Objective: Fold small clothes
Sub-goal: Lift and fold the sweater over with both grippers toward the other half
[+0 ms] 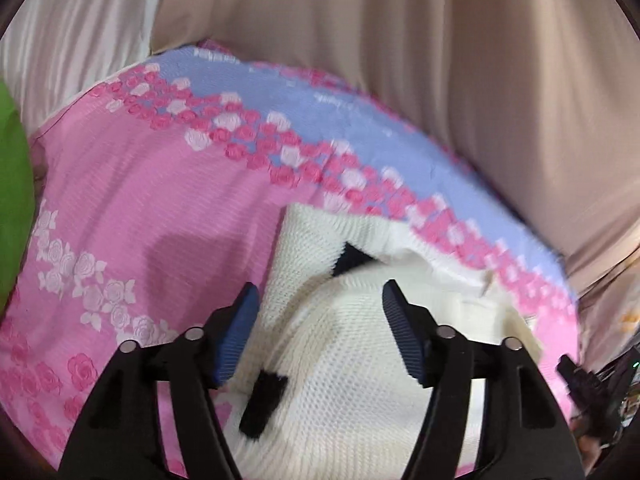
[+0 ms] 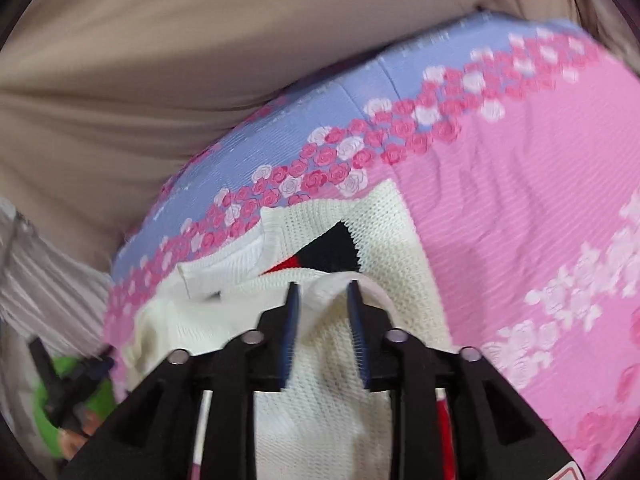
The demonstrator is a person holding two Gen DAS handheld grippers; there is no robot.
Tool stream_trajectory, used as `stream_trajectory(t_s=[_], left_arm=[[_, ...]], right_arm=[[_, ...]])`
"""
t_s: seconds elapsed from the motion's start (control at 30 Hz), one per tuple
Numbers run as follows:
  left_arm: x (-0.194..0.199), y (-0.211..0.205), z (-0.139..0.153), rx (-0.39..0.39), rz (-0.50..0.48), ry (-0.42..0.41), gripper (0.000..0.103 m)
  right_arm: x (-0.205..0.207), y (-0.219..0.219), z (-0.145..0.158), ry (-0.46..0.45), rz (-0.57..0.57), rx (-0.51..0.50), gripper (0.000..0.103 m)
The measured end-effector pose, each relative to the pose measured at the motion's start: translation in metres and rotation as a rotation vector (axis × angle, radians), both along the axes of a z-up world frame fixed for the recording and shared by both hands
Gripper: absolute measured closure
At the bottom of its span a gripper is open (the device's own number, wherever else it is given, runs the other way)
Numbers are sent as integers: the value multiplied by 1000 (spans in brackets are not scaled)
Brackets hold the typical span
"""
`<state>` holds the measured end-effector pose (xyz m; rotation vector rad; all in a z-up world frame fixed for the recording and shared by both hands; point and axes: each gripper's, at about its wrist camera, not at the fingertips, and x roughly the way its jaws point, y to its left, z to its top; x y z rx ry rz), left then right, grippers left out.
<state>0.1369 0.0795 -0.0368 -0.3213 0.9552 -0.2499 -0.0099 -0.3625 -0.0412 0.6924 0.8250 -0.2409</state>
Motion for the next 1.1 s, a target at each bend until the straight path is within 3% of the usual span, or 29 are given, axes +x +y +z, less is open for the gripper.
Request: stream_trajectory(t_s=[0.07,0.13,0.23,0.33,0.4,0.47,0.53,0.57,0.6,0.67,0.7,0.73,0.87,1.0,1.1], left_arm=[[-6,0,0,-3,-9,7,28],[-4,-10,-11,29,-35,32,28],[9,-30,-30,109,-61,60,28],[28,-41,-46,105,-63,99,29],[42,-47,-57,97,-68,146,44],[54,-50,-65,89,-69,198,72],[59,-51,-62,83,-66,198,91],[59,-51,-58,74,-69,191,94],[59,-51,-54,73,-65,178,95],[56,-49,-42,71,-63,140,96],[55,-48,-37,78,-54,135,96],[54,-44,-30,70,-45,127,96],[46,-24,7,12,-26,98,97],[36,-5,71,-49,-44,-21,97],[33,0,119,-76,-48,-121,97]], right_arm=[[-13,6,9,-17,15,-70,51],[-23,12,10,-22,31,-113,44],[-12,21,-2,44,99,-198,43],[9,20,-12,81,129,-233,43],[24,15,-17,94,127,-233,43],[42,9,-24,114,133,-219,43],[55,5,-30,133,123,-210,43],[59,3,-32,137,119,-201,43],[62,1,-33,139,111,-190,44],[62,-2,-34,123,84,-155,57],[61,-2,-34,111,80,-132,85],[60,-2,-35,109,79,-116,96],[38,-6,-14,39,30,-104,97],[3,-22,47,-132,-16,-60,98],[-20,-35,108,-310,-46,-57,99]])
